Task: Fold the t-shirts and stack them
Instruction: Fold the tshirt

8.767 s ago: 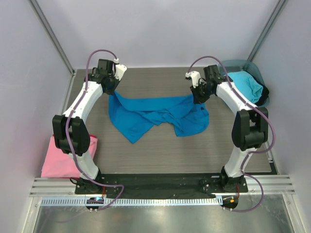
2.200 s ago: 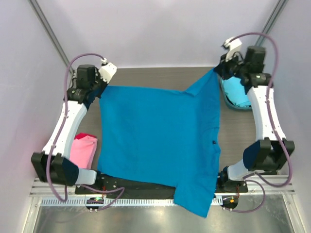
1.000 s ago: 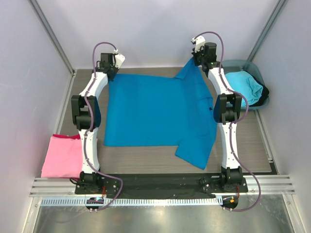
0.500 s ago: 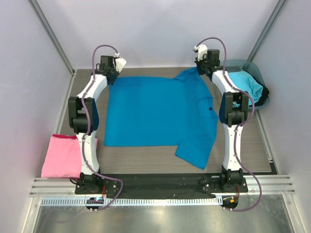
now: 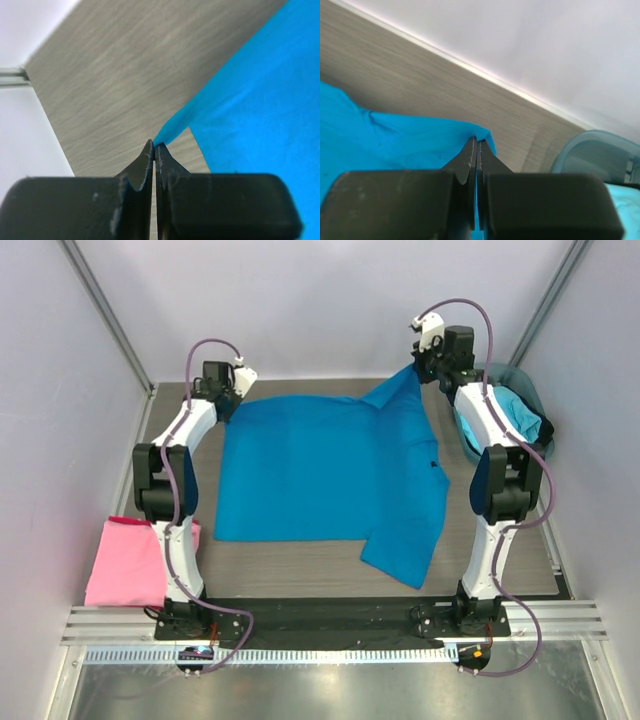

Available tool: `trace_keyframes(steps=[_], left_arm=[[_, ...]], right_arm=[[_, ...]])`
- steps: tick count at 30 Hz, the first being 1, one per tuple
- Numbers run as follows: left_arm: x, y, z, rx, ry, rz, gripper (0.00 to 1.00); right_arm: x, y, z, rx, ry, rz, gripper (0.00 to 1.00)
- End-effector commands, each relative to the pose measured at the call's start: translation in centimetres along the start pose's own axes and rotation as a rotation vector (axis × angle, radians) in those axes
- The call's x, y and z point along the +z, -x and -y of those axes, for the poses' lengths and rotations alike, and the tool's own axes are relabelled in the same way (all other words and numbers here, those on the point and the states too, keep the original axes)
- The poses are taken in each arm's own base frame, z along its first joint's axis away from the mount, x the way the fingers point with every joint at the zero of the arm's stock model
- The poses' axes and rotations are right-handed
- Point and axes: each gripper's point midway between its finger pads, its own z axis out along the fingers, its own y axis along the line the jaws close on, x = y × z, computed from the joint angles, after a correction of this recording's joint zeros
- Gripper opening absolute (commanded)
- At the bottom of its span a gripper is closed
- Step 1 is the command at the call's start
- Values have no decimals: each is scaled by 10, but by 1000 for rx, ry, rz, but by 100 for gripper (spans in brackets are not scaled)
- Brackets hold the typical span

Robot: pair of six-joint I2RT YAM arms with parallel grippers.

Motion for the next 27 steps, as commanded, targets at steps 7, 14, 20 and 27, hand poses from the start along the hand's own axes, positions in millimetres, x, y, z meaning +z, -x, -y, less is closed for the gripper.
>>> trace_keyframes(steps=[7, 14, 20, 27], left_arm=[[-29, 8, -22, 6, 55, 58, 0], [-35, -3, -17, 4, 46, 42, 0], [-44, -17, -7, -6, 26, 20, 0], [-45, -43, 16, -27, -27, -29, 0]], right_arm=[[-53, -5, -23, 30, 43, -21, 1], [-82, -12, -35, 63, 63, -43, 1], [-109, -15, -49, 106, 84, -55, 1], [-127, -34, -67, 149, 118, -93, 1]])
